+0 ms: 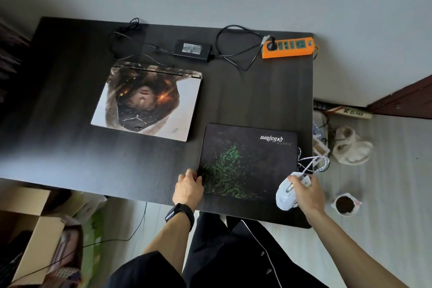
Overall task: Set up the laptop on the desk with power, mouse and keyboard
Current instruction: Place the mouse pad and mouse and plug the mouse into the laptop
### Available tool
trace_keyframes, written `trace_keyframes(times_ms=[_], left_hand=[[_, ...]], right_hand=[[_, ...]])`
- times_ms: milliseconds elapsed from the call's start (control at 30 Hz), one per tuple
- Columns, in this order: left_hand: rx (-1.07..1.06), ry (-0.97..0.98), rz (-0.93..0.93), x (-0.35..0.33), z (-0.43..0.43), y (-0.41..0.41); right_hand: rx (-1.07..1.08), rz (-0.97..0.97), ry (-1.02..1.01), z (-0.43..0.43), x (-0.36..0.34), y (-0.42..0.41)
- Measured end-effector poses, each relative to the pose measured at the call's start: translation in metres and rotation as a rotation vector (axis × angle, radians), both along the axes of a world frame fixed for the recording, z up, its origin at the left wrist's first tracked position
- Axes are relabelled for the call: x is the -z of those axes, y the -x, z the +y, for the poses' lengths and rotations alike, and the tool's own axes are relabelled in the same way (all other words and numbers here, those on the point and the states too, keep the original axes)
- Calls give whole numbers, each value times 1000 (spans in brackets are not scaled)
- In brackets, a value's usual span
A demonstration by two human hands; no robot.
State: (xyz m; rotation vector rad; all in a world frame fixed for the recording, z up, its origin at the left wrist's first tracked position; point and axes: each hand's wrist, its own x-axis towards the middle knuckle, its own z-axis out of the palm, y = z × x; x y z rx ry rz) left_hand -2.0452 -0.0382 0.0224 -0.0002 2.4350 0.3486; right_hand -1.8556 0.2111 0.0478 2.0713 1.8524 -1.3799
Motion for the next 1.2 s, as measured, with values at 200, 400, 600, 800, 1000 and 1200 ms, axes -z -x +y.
trace_keyframes(times_ms=[200,400,600,800,1000,1200], left_hand=[[93,5,-39,-8,17,8],[223,-239,-175,-60,84,31],[-7,-688,-647,-152,161,42],[34,-771,-872,-162,166,40],[-98,-626,-880,-113,137,3],[-109,-453,-752,-64,114,-27]], right_hand=[[203,250,-203,20,-52,15],[107,672,-320,40,-133,63],[-210,893,-377,40,-197,91],[-430,616,-11,22,-158,80],[-442,333,315,-9,-82,52],[-352,190,313,-20,-27,36]])
